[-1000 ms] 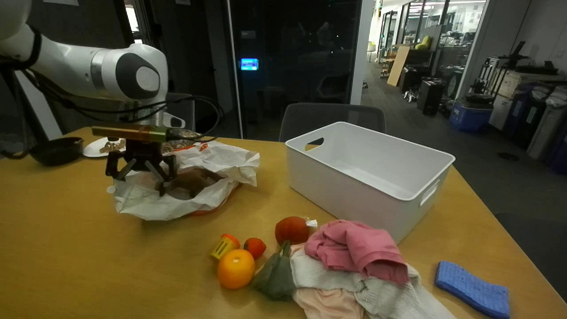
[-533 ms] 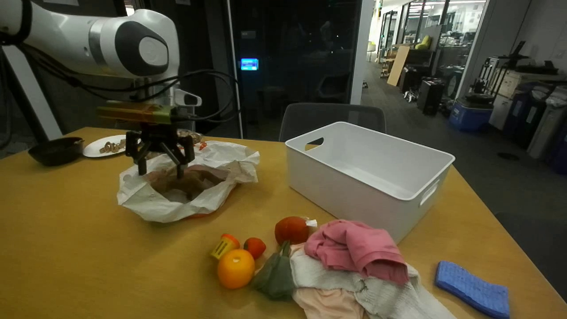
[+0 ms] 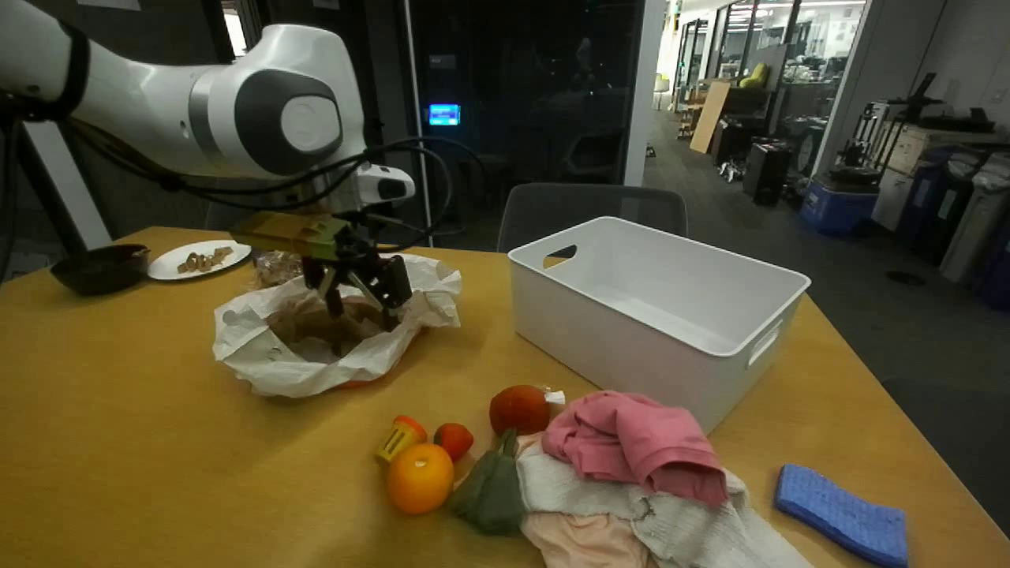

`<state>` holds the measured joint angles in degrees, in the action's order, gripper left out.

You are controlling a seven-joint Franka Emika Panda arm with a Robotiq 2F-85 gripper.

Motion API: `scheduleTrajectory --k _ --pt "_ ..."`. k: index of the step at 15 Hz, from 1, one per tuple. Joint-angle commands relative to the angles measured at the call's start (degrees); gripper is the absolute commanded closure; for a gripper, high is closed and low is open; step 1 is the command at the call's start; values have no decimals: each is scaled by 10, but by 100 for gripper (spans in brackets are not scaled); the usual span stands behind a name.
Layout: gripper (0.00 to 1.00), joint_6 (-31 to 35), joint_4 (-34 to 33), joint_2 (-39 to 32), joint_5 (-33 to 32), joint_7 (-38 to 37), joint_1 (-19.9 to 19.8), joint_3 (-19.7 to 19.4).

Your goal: Pick up the brown toy, small red toy, yellow container with an orange lid, orange toy, big red toy one by one and put them into the plastic bag

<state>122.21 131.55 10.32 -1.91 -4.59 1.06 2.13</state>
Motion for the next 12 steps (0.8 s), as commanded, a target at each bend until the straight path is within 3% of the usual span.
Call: scheduleTrajectory --k 1,5,8,12 --pt "0 70 51 20 -19 -72 -30 -16" --pt "0 111 78 18 -34 -148 -69 -36" --pt "0 105 85 8 -46 -234 -91 -37" --pt "0 102 82 -19 -59 -295 -95 -33"
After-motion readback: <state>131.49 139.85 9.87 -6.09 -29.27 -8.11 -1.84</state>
